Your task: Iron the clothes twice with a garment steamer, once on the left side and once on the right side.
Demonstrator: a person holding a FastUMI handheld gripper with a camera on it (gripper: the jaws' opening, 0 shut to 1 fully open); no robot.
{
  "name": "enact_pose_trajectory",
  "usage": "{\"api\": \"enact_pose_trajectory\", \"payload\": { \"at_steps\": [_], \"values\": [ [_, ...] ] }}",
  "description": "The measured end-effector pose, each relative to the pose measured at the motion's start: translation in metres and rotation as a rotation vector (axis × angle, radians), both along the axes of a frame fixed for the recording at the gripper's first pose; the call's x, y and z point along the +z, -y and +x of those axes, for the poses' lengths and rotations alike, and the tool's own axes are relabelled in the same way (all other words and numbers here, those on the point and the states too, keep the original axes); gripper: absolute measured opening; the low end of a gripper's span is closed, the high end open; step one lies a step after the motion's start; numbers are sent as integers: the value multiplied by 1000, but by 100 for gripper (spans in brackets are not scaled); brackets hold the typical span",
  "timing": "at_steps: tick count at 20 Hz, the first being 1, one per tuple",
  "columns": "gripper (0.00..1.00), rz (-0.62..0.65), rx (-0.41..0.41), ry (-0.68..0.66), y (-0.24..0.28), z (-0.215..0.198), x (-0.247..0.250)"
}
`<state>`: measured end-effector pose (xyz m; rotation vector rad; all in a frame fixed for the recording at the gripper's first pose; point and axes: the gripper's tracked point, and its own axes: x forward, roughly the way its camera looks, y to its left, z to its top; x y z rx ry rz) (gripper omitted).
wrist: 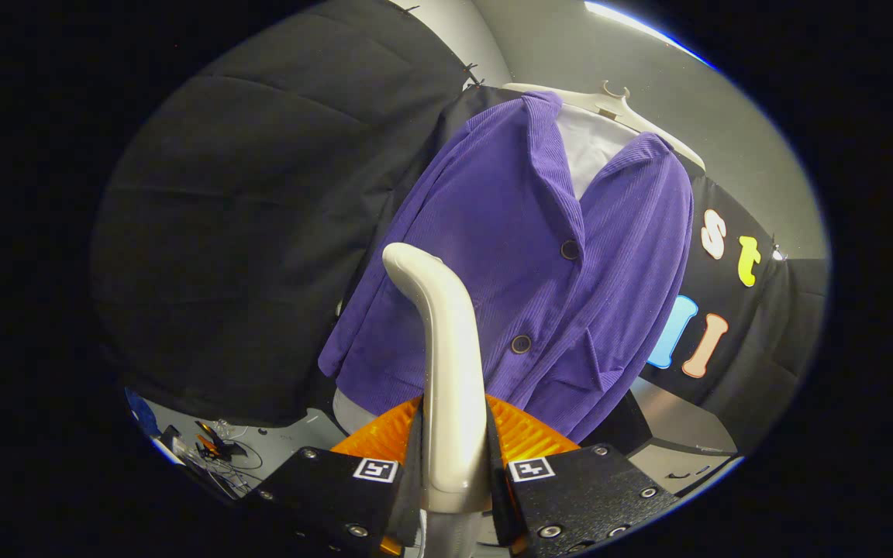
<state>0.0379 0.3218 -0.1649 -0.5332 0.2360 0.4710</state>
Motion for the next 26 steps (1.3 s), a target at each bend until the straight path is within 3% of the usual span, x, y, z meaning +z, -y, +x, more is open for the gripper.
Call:
{"api": "enact_pose_trajectory", "payload": {
  "at_steps": [7, 12, 16, 22, 26],
  "values": [
    [38, -35, 24, -114, 13, -21, -46],
    [38, -31, -24, -287, 54, -35, -99],
    [38, 36, -66, -396, 95, -73, -112],
    [38, 221, -188, -464, 165, -112, -67],
    [37, 314, -236, -367, 202, -108, -9]
  ]
}}
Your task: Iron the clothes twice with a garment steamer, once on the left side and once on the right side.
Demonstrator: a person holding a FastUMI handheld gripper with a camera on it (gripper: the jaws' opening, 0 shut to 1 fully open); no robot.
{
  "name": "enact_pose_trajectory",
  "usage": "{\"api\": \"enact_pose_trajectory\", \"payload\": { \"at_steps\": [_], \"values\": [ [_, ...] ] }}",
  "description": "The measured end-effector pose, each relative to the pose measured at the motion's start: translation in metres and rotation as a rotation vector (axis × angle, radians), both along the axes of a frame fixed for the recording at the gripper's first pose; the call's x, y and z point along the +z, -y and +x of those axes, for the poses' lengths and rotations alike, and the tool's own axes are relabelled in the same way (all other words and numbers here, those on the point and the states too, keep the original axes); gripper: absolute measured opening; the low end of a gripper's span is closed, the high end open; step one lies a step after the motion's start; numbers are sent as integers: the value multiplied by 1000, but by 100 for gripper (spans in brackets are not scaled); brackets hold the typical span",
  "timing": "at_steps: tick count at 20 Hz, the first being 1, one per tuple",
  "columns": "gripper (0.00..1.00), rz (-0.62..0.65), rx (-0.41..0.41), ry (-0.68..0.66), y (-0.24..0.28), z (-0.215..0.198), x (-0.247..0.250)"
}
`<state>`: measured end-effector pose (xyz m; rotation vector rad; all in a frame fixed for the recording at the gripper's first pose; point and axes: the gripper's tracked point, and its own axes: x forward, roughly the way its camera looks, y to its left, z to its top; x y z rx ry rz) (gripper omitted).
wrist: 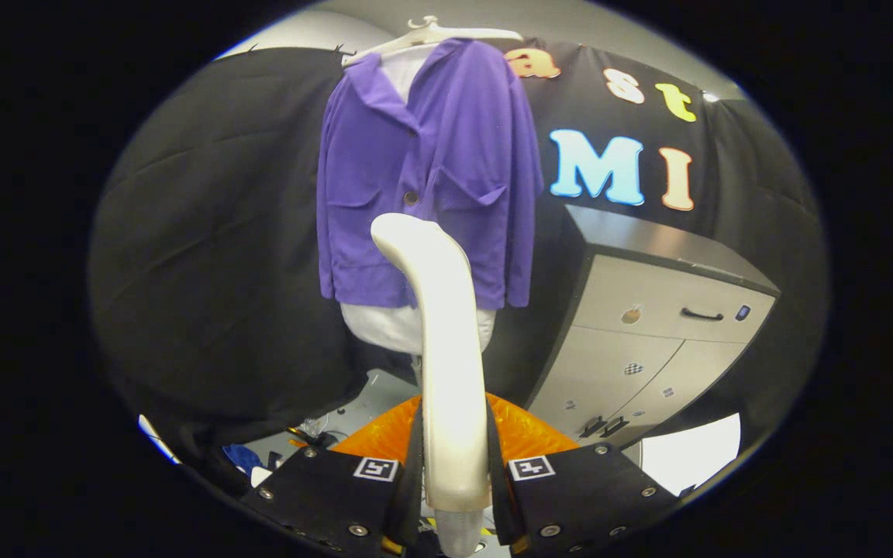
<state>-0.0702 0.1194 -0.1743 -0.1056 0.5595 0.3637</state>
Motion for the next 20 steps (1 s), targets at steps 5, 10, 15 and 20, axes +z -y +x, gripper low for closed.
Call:
{"api": "enact_pose_trajectory", "payload": {
  "at_steps": [5, 10, 15, 20],
  "values": [
    [37, 63, -109, 143, 37, 26, 73],
    [37, 134, -212, 304, 60, 38, 150],
    [37, 155, -298, 470, 86, 16, 198],
    [37, 133, -271, 525, 91, -4, 198]
  ]
}}
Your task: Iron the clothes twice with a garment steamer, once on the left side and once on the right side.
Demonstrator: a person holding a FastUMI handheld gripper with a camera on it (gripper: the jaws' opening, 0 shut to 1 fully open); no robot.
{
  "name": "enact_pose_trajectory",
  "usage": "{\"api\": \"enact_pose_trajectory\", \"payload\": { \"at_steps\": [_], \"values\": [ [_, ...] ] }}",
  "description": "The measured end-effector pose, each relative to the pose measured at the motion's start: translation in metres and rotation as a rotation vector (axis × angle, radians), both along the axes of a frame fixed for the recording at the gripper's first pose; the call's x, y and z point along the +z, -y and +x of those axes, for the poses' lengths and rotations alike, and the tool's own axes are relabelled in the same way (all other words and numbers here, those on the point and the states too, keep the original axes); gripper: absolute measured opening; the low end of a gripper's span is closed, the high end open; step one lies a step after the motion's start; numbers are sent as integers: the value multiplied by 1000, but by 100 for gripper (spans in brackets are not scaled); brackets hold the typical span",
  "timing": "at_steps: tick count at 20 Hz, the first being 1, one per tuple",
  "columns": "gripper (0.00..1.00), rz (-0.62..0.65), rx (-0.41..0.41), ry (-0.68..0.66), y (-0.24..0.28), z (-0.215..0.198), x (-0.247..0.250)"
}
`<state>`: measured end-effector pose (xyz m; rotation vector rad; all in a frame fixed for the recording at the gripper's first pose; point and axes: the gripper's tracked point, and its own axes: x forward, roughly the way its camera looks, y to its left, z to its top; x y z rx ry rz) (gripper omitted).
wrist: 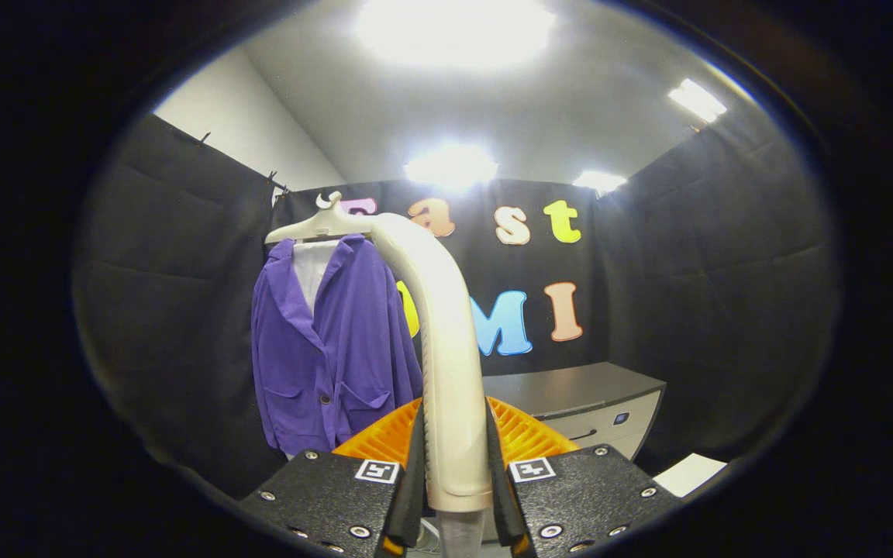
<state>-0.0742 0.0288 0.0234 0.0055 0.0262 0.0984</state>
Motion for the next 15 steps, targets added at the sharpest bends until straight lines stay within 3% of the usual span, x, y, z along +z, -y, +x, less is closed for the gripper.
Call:
{"api": "enact_pose_trajectory", "payload": {
  "at_steps": [15],
  "values": [
    [37, 55, -30, -44, 36, 11, -23]
  ]
}}
